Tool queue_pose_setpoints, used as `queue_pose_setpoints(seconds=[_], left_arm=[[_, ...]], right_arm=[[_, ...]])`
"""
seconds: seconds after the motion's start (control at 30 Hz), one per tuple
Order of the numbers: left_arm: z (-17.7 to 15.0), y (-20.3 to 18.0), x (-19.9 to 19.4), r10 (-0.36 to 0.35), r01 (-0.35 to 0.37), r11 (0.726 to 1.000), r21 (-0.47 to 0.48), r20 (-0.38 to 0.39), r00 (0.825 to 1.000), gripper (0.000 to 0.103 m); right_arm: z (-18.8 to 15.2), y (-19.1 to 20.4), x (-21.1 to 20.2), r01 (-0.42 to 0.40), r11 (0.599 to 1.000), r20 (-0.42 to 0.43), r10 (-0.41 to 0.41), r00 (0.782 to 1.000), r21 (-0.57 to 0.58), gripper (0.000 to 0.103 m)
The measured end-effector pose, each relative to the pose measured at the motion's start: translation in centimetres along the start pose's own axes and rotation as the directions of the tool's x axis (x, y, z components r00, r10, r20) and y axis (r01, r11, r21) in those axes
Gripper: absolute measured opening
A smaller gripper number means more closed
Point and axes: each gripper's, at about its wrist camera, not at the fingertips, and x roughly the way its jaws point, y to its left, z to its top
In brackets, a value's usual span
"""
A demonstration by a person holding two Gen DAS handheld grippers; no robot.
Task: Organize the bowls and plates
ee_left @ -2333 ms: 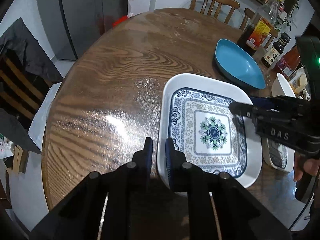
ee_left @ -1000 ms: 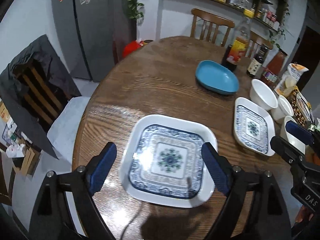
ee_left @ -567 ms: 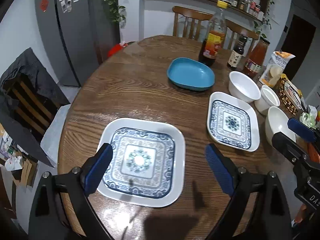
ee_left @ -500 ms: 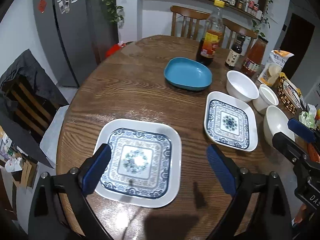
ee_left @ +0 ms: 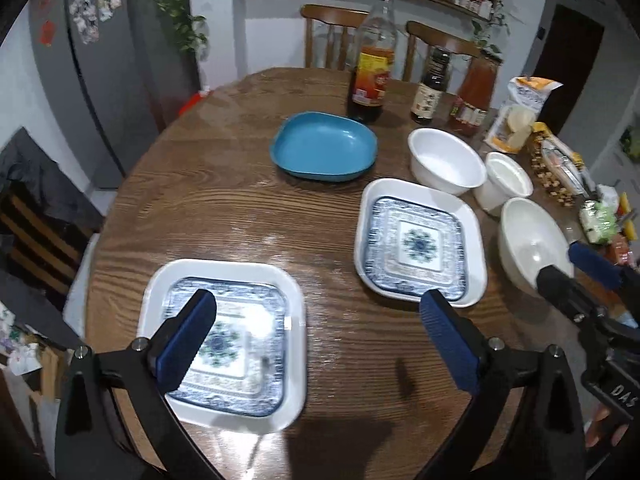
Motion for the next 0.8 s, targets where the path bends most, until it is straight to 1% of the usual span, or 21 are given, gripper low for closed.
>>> queue_pose_setpoints(seconds=[0.03, 0.1, 0.37, 0.53, 0.6, 0.8], left_arm=[[0.2, 0.0, 0.2, -0.023, 0.023, 1.0, -0.01, -0.004, 1.0, 0.102], [0.5, -0.2, 0.5, -0.038, 0.038, 0.999, -0.018, -0.008, 0.999, 0.102], [1.1, -1.3, 1.6, -0.046, 0.047, 0.999, 0.021, -0.019, 0.999, 0.102], [1.4, -1.7, 3.0, -0.02, 0.022, 0.998, 0.064, -0.025, 0.999, 0.102], [1.7, -2.0, 3.8, 0.0, 0.002, 0.996, 0.084, -0.025, 1.0, 0.102], [1.9, -2.8, 5.6, 0.041, -0.038, 0.988, 0.151, -0.016, 0.999, 0.101]], right_arm=[[-0.1, -0.1, 0.0, 0.005, 1.0, -0.001, -0.005, 1.0, 0.005, 0.067], [-0.1, -0.5, 0.0, 0.012, 1.0, -0.003, -0.012, 1.0, 0.014, 0.067], [-0.3, -1.7, -0.1, 0.04, 0.998, -0.015, -0.039, 0.999, 0.049, 0.067], [-0.6, -2.2, 0.3, 0.034, 0.996, -0.036, -0.031, 0.999, 0.085, 0.067], [-0.9, -2.4, 0.6, 0.02, 0.994, -0.052, -0.015, 0.999, 0.107, 0.067], [-2.6, -2.9, 2.6, -0.01, 0.985, -0.128, 0.033, 0.991, 0.173, 0.067]])
